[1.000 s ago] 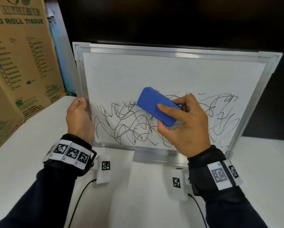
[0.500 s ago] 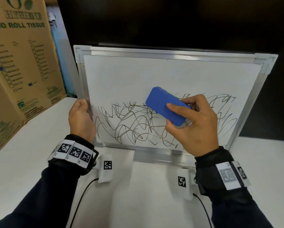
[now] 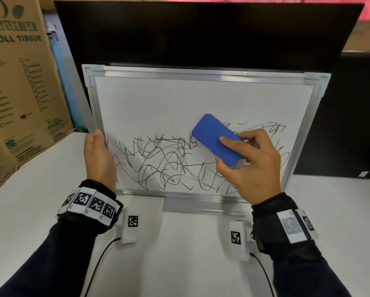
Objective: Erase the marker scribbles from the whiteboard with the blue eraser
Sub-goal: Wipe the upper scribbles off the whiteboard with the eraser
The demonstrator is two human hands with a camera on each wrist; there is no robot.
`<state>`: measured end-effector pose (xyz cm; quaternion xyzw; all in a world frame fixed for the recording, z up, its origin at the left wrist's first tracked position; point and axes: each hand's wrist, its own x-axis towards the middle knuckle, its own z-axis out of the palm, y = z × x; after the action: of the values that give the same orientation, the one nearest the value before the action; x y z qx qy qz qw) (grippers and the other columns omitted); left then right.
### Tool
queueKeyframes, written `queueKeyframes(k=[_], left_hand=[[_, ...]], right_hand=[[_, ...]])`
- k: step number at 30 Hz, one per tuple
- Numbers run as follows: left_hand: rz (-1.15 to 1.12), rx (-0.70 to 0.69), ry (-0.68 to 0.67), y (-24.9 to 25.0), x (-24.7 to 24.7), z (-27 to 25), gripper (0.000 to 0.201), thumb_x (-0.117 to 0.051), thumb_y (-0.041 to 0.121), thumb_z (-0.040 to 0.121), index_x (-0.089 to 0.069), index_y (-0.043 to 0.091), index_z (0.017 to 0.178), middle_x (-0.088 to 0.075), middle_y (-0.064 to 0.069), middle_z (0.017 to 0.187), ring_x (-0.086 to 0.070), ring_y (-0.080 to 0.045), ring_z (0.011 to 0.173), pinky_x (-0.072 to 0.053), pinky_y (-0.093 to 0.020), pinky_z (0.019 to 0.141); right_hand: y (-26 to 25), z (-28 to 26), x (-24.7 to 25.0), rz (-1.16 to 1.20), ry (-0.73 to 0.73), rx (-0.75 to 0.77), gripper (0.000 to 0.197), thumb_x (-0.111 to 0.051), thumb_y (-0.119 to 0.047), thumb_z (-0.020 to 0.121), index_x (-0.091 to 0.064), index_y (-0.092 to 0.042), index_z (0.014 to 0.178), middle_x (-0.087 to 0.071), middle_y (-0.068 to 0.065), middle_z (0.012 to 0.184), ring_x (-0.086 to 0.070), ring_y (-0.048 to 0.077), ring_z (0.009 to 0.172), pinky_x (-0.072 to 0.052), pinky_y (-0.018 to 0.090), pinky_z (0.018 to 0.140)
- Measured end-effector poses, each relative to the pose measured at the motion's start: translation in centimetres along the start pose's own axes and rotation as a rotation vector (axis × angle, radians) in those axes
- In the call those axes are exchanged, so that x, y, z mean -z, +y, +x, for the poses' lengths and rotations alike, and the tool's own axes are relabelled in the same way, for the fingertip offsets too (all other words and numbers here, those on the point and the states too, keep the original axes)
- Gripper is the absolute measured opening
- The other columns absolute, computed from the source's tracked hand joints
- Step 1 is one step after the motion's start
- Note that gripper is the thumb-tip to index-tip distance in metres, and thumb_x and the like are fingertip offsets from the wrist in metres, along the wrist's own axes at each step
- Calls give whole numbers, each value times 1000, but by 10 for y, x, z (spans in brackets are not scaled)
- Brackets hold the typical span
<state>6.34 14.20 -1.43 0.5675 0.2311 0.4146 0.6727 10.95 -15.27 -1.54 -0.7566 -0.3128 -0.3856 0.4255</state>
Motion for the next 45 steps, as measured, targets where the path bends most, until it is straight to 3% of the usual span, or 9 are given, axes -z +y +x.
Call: queueKeyframes(k=[2, 6, 11, 14, 16, 22, 28, 37, 45], left_hand=[[-11, -12, -4, -2, 2, 4, 15, -41, 27, 106, -56, 26, 108, -55, 11, 95, -53, -3, 89, -44, -21, 90], [118, -101, -27, 2, 3, 5, 30, -48, 30, 103, -49, 25, 132, -58, 5, 117, -57, -9, 106, -46, -35, 106], [550, -550, -65, 29, -9, -22, 51, -56, 33, 92, -44, 31, 141, -37, -3, 141, -33, -21, 136, -31, -56, 113], [684, -823, -115, 49, -31, -51, 47, -60, 32, 90, -54, 28, 136, -36, -9, 146, -32, -27, 136, -30, -55, 108], [719, -968, -162, 60, -46, -62, 45, -60, 33, 91, -57, 26, 136, -42, -10, 145, -37, -27, 135, -33, -55, 105], [1031, -1177, -336, 84, -112, -63, 60, -61, 40, 92, -44, 26, 148, -38, -9, 153, -33, -28, 141, -27, -54, 106], [1092, -1269, -337, 84, -135, -49, 54, -69, 39, 89, -52, 26, 138, -51, -8, 132, -44, -33, 124, -29, -52, 103], [1054, -1223, -323, 82, -144, -51, 51, -77, 27, 83, -56, 17, 129, -50, -14, 125, -45, -35, 115, -34, -49, 100], [1085, -1151, -294, 84, -150, -56, 51, -78, 24, 83, -54, 18, 128, -49, -13, 125, -44, -35, 117, -37, -47, 100]], right_hand=[[3, 1, 7, -15, 8, -6, 42, -87, -14, 68, -77, -21, 109, -56, 7, 104, -54, 18, 86, -50, 25, 73], [12, -2, 22, -45, 32, -32, 42, -88, -12, 69, -76, -20, 109, -56, 7, 105, -53, 17, 86, -50, 26, 73], [12, -4, 22, -36, 25, -32, 41, -87, -10, 71, -76, -17, 110, -54, 8, 106, -53, 15, 89, -48, 19, 81], [12, -3, 22, -46, 27, -40, 41, -87, -10, 71, -76, -16, 110, -54, 8, 106, -50, 10, 89, -44, 11, 82], [11, -3, 22, -48, 20, -44, 41, -87, -10, 71, -76, -16, 110, -55, 7, 106, -50, 10, 89, -46, 13, 81], [14, -1, 27, -36, 26, -51, 40, -86, -11, 71, -77, -18, 109, -54, 7, 106, -52, 11, 91, -44, 12, 83], [19, 0, 34, -26, 46, -71, 40, -87, -12, 68, -78, -19, 105, -54, 7, 100, -53, 13, 88, -46, 15, 76], [8, -2, 16, -12, 6, -52, 36, -87, -14, 70, -76, -16, 104, -48, 2, 94, -48, 5, 84, -38, 9, 73], [33, -5, 54, -69, 98, -89, 35, -83, -5, 66, -76, -12, 99, -52, 8, 98, -53, 14, 88, -49, 23, 72]])
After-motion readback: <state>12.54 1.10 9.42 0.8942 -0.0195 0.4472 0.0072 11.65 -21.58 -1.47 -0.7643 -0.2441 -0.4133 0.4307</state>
